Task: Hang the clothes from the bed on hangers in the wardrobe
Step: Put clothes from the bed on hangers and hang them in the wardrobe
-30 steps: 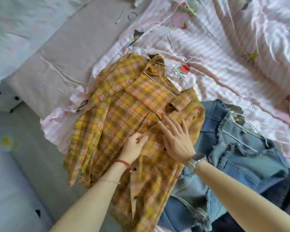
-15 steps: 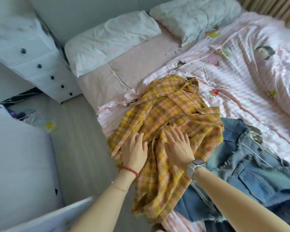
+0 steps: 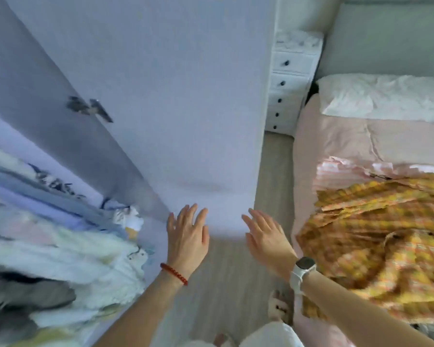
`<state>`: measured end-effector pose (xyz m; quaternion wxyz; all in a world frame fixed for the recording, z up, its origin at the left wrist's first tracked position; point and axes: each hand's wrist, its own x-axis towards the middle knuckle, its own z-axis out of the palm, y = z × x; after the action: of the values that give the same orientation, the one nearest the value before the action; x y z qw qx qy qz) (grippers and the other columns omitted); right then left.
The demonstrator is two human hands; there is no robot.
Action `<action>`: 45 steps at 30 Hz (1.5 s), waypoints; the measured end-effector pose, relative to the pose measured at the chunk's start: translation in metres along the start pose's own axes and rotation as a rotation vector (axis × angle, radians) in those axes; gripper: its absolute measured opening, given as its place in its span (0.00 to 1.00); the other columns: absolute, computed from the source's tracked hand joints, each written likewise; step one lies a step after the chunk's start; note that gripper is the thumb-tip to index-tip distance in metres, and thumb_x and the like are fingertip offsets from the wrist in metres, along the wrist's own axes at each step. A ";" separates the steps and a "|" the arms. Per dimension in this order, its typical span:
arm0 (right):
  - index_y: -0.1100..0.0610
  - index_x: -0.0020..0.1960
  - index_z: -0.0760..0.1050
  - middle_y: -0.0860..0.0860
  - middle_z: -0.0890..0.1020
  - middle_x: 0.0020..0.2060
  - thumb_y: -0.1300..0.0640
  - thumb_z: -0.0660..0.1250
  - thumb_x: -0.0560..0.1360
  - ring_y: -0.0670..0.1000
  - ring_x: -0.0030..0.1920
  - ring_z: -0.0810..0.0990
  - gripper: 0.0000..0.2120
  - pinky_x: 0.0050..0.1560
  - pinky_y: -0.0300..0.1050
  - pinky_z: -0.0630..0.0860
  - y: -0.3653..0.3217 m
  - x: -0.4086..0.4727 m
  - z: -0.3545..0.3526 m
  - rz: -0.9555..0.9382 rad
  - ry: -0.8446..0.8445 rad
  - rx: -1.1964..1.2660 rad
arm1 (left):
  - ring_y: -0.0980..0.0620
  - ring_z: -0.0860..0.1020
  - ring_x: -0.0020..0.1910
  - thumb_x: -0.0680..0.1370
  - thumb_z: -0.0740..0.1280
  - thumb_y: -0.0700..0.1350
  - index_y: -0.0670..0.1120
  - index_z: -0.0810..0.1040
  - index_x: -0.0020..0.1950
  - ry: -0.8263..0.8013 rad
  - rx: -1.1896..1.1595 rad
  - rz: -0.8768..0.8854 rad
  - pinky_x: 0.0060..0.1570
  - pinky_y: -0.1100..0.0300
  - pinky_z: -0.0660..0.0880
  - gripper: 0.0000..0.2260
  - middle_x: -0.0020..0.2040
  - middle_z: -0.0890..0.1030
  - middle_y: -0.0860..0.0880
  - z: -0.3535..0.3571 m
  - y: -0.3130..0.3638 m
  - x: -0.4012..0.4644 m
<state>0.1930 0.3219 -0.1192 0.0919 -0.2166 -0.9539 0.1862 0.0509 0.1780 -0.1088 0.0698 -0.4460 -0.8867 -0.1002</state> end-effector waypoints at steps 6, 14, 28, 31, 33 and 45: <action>0.58 0.60 0.75 0.57 0.79 0.57 0.52 0.53 0.72 0.60 0.56 0.79 0.21 0.49 0.59 0.77 -0.149 0.095 0.016 -0.353 -0.015 0.032 | 0.43 0.73 0.62 0.72 0.58 0.47 0.47 0.77 0.59 0.146 0.208 -0.387 0.60 0.42 0.66 0.18 0.61 0.76 0.43 -0.092 -0.148 -0.031; 0.60 0.64 0.71 0.58 0.76 0.60 0.48 0.48 0.75 0.61 0.58 0.75 0.26 0.59 0.54 0.72 -0.313 0.215 0.009 -0.559 -0.054 0.334 | 0.43 0.67 0.65 0.75 0.55 0.47 0.45 0.76 0.59 0.481 0.458 -0.572 0.59 0.45 0.61 0.17 0.63 0.74 0.41 -0.192 -0.269 -0.032; 0.58 0.67 0.67 0.58 0.73 0.60 0.59 0.57 0.78 0.59 0.58 0.74 0.18 0.57 0.49 0.70 -0.481 0.361 0.016 -0.763 -0.197 0.531 | 0.45 0.63 0.71 0.76 0.56 0.55 0.47 0.73 0.64 0.557 0.414 -0.673 0.67 0.41 0.56 0.21 0.70 0.70 0.47 -0.218 -0.340 0.016; 0.57 0.73 0.57 0.58 0.72 0.63 0.58 0.55 0.79 0.60 0.60 0.73 0.23 0.54 0.51 0.70 -0.487 0.370 0.007 -0.813 -0.120 0.339 | 0.47 0.59 0.72 0.76 0.56 0.54 0.48 0.71 0.66 0.543 0.365 -0.683 0.67 0.43 0.55 0.21 0.71 0.67 0.48 -0.214 -0.346 0.010; 0.57 0.73 0.55 0.59 0.76 0.58 0.52 0.52 0.80 0.62 0.56 0.75 0.22 0.48 0.51 0.71 -0.493 0.375 0.004 -0.842 -0.096 0.175 | 0.48 0.57 0.73 0.76 0.55 0.53 0.48 0.70 0.67 0.532 0.319 -0.694 0.67 0.43 0.56 0.21 0.72 0.65 0.49 -0.213 -0.346 0.007; 0.61 0.60 0.68 0.61 0.81 0.44 0.54 0.47 0.82 0.64 0.45 0.79 0.17 0.40 0.48 0.67 -0.491 0.378 -0.011 -0.636 0.108 0.268 | 0.52 0.55 0.73 0.75 0.54 0.49 0.47 0.70 0.67 0.532 0.238 -0.728 0.65 0.41 0.57 0.22 0.71 0.67 0.49 -0.221 -0.344 -0.008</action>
<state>-0.3267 0.0838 0.1210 0.2234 0.0960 -0.9344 0.2602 -0.2139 -0.0813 0.0638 0.3058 -0.0535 -0.9421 -0.1265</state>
